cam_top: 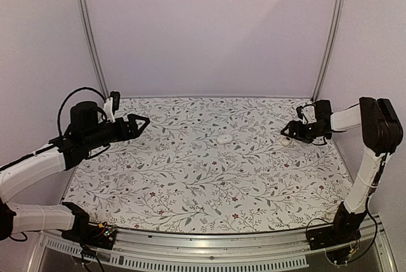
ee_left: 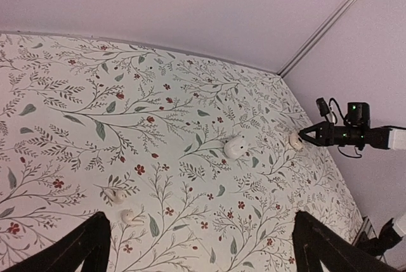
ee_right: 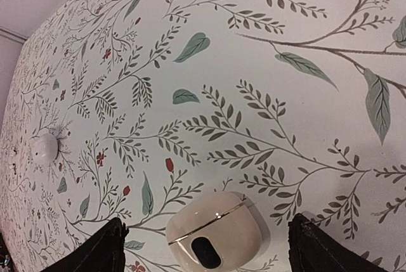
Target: Insert the wireless bluetooth earbuds into the charging case
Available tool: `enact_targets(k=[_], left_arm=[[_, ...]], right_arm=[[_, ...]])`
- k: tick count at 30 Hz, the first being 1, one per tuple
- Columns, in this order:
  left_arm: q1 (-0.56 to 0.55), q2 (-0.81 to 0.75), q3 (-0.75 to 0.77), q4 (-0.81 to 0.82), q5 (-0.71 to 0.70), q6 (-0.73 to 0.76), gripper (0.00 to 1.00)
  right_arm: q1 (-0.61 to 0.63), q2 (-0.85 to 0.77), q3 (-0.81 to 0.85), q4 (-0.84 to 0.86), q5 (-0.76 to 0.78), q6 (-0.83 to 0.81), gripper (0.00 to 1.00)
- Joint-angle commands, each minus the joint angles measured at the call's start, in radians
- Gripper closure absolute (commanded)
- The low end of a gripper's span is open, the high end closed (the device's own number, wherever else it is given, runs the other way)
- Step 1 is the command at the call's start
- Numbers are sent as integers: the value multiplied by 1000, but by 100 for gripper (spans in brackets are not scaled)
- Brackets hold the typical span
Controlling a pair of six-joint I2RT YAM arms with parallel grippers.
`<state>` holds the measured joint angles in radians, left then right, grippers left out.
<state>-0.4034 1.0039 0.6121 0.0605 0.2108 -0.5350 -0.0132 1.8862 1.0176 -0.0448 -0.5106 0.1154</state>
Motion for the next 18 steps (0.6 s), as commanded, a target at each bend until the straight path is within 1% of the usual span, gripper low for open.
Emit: enact_targets(k=[1,6,11,14,18], left_arm=[[-12,2,-10,27,32,-8,0],[-11,-7,-14,19,33,-4,0],[-12,-14,-21,17,32,-3,0],[-11,-19,-19,6,29,-3,0],[-11,-27,-26,4,29,2,0]], right_arm=[[34,37,44,-18,-7,-4,13],[70,50,65,-66,-15,-21,16],[127,46,64,-90,-88,-21,18],[167,74,72,-122,-93,-24,22],[238,62,23,-89,-85,-26,24]])
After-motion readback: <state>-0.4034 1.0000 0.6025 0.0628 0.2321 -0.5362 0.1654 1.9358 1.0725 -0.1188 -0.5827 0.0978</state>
